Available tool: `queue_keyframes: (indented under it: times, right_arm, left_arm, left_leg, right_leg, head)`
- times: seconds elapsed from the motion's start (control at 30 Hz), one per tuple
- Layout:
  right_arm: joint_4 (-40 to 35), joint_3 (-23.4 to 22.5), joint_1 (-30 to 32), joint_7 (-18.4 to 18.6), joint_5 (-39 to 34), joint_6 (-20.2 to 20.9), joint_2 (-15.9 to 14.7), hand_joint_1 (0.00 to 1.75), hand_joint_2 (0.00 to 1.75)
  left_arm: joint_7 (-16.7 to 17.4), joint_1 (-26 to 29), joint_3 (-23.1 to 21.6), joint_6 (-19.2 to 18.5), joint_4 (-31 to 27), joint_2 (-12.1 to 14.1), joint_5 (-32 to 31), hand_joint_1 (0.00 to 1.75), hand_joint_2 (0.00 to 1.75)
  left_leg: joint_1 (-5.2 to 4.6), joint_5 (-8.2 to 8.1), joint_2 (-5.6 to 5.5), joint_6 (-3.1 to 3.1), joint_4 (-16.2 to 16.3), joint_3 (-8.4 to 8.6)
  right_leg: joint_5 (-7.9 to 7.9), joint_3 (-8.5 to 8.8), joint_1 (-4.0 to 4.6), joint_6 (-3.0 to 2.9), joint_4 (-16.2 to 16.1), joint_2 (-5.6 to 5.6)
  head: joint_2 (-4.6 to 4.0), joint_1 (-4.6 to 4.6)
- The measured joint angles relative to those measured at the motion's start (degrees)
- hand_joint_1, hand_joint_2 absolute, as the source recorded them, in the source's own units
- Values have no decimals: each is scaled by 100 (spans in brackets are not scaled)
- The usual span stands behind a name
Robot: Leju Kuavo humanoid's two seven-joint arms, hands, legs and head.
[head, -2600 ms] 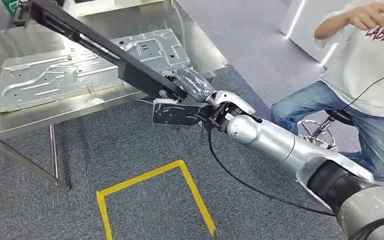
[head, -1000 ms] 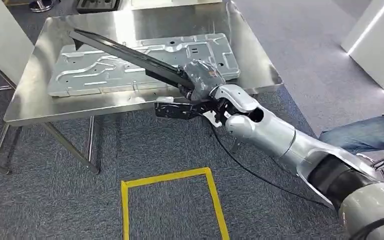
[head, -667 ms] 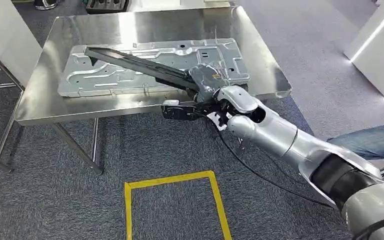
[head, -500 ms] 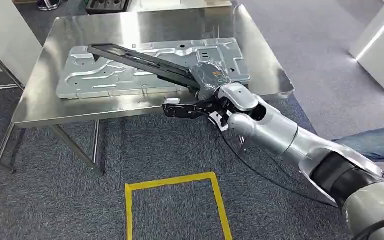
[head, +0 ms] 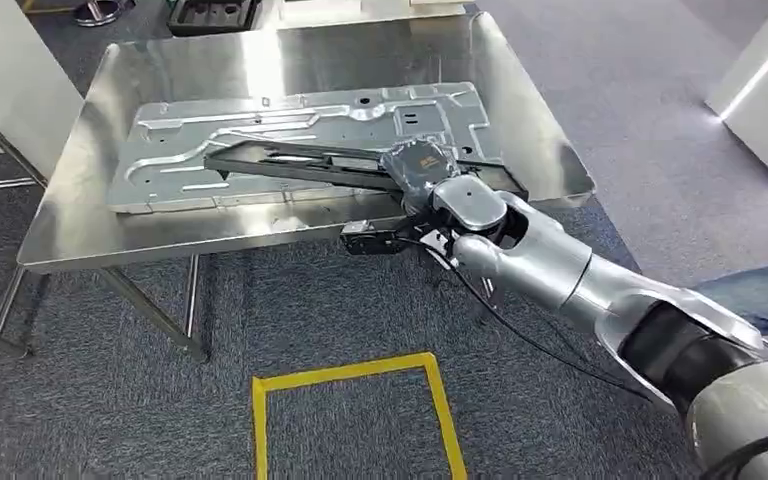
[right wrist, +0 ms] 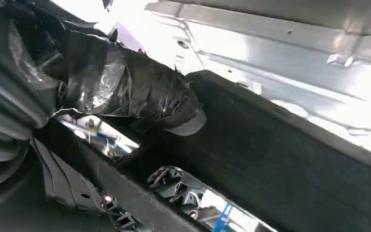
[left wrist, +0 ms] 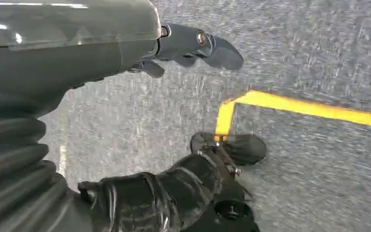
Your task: Take the parts from the cabinet and place them on the table.
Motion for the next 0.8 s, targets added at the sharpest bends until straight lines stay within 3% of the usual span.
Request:
queue_keyframes:
  times: [0.07,0.1,0.13,0.17,0.23,0.27,0.33,0.37,0.43,0.47,0.5,0.6,0.67,0.77,0.8]
  right_arm:
    - [48,57,3,-48,46,57,7,175,175]
    - [59,74,8,-57,76,66,7,175,175]
    - [81,83,-5,-68,90,83,13,175,175]
    - [99,88,-28,-79,98,94,18,175,175]
    - [149,127,-25,-79,146,116,15,175,175]
    - [181,168,-8,-79,179,129,15,175,175]
    - [203,188,17,-79,201,151,15,175,175]
    - [225,212,30,-77,216,158,15,175,175]
    - [256,260,21,-57,297,160,13,175,175]
    - [276,267,29,-50,319,160,15,175,175]
    - [293,282,-6,-44,350,160,11,175,175]
    - [334,284,39,-13,424,134,-9,175,175]
    - [339,282,34,13,512,94,-24,175,175]
    - [358,282,46,48,608,-13,-44,175,175]
    - [363,282,64,59,621,-30,-46,175,175]
  left_arm:
    - [-4,-5,-7,0,0,0,26,0,175]
    - [-2,5,-7,2,-2,-6,39,0,175]
    - [-15,21,-9,2,-4,-13,50,0,175]
    - [-15,14,-13,2,-4,-24,55,0,175]
    - [-26,-4,-24,2,-4,-31,61,0,175]
    - [-30,-4,-31,2,-4,-33,70,0,175]
    - [-33,-1,-41,2,-4,-33,81,0,175]
    - [-35,7,-48,2,-4,-39,92,0,175]
    - [-39,17,-55,2,-4,-48,100,0,175]
    - [-42,24,-57,4,-2,-44,101,0,175]
    - [-42,-11,-68,18,-2,-33,103,0,175]
    - [-44,5,-112,17,-4,-44,118,0,175]
    - [-50,-4,-116,22,-7,-46,133,0,175]
    - [-50,-23,-144,26,-7,-46,170,0,175]
    - [-50,-17,-144,31,-7,-46,175,0,175]
  left_leg:
    - [-12,-13,-7,32,-60,27]
    - [97,22,4,44,-205,153]
    - [69,8,0,69,-276,232]
    - [65,-5,2,109,-283,266]
    - [65,-66,-3,136,-278,332]
    - [67,-107,-15,134,-269,366]
    - [76,-157,-25,126,-251,408]
    - [86,-220,-39,108,-220,459]
    - [107,-389,-48,48,-99,556]
    - [101,-459,-53,5,-60,513]
    - [58,-533,-64,-46,66,506]
    - [63,-556,-58,-92,11,541]
    - [86,-664,-27,-156,185,494]
    - [109,-1008,1,-243,1414,-246]
    - [108,-1033,0,-244,1622,-402]
  right_leg:
    - [-12,50,-2,55,-72,-10]
    - [-67,46,4,89,-54,-12]
    - [-131,17,24,95,106,-14]
    - [-289,-163,16,84,460,5]
    - [-565,-697,13,96,1365,12]
    - [-568,-898,5,112,1617,11]
    - [-420,-974,-8,135,1604,8]
    - [-144,-914,-32,160,1329,6]
    - [524,-563,-91,223,333,-22]
    - [423,-522,-89,234,269,-20]
    - [339,-450,-66,165,111,4]
    - [289,-463,-43,52,183,23]
    - [230,-352,-84,-27,157,27]
    - [122,-224,-79,-67,148,30]
    - [95,-191,-75,-69,148,32]
  head:
    - [0,0]
    - [0,7]
    - [-2,13]
    - [0,11]
    - [0,15]
    - [0,15]
    - [0,15]
    - [0,18]
    - [0,18]
    - [-2,15]
    - [0,15]
    - [0,2]
    - [0,0]
    - [0,0]
    - [0,-2]
